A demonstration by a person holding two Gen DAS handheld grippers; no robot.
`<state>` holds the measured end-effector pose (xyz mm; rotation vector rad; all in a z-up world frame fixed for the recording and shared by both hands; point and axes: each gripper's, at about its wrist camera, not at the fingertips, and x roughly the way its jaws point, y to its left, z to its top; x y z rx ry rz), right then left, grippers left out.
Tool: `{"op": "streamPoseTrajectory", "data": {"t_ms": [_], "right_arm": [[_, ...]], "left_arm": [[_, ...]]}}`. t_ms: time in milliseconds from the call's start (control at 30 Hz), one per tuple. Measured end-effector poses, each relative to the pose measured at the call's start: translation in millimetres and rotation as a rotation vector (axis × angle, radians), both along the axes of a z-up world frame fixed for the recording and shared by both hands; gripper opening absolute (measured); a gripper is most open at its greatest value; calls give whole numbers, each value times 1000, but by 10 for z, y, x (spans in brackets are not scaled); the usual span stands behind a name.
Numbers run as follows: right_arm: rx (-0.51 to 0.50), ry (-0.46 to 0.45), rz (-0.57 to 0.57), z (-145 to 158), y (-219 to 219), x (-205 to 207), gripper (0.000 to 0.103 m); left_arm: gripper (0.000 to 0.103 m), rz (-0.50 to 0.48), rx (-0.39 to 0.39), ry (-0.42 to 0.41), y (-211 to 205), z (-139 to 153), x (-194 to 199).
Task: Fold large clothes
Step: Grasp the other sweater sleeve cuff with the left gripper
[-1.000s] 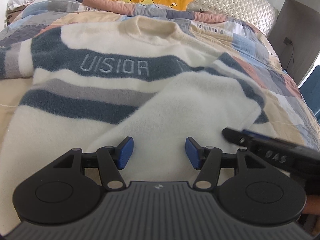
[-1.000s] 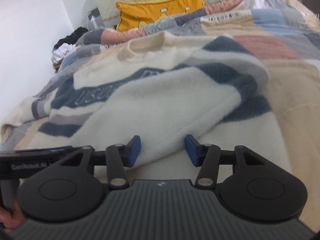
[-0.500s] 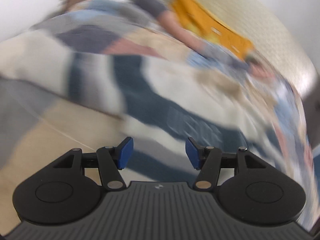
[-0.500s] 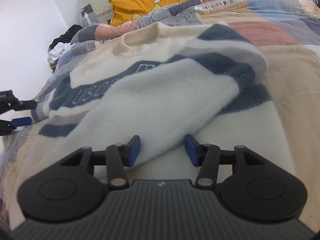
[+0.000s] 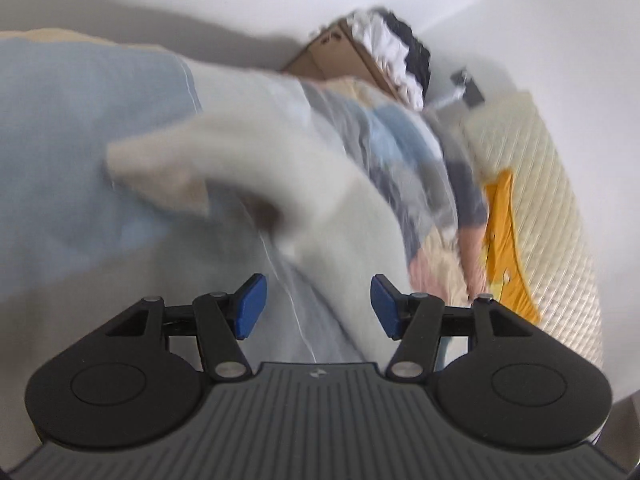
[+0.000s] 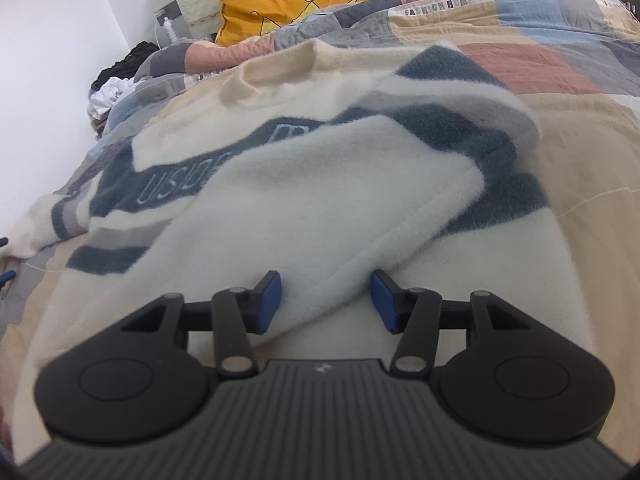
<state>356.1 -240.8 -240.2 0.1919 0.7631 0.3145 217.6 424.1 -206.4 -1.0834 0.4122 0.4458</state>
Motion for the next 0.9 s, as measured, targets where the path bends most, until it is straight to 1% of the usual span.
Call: {"op": "streamPoseTrajectory", "data": {"t_ms": [33,100,133,167,200,267,333,400,433,533,600,633,667,700,733,767,833,900], "right_arm": [[-8,-1,-3,3,19,7,54],[-27,-6,-3,6,58,18,54],[-43,-11,-1,-3,83,18,54],[-60,-17,3,-7,106,23,54],[-76,-23,5,-11,131,30,54],[-86,-21,-1,-17,156,52,54],[-83,-15,-13,-19,162,76,54],[-88,-16,-17,-22,172,86,54],[-95,-19,-18,-26,191,93,54],[-120,-31,-20,-47,252,109,55],[-132,-36,-18,-46,271,128,55],[-130,-34,-20,-44,269,135,55],[-127,-31,-23,-42,267,141,55],[-126,-30,-24,-42,265,144,55],[-126,-31,-25,-42,271,144,55],[-126,-34,-26,-44,273,143,55],[-126,-36,-27,-45,276,146,55],[-129,-36,-26,-32,276,152,55]], "left_arm": [[63,18,-6,0,66,-36,10],[63,58,-48,6,227,-136,52],[63,79,-76,-7,313,-191,67],[63,105,-98,-42,398,-239,52],[63,126,-104,-63,466,-265,57],[63,150,-100,-75,598,-306,103],[62,187,-64,-60,691,-279,156],[62,209,-70,-69,799,-266,208],[62,214,-61,-65,845,-253,246],[61,203,43,12,999,-193,429],[50,223,55,30,1126,-206,488],[42,221,56,49,1188,-208,539],[34,215,73,63,1240,-186,594],[30,216,106,79,1273,-138,649],[23,213,143,97,1290,-73,686],[20,209,190,114,1278,18,721],[18,205,302,138,1204,277,822],[16,184,393,137,1074,585,934]]}}
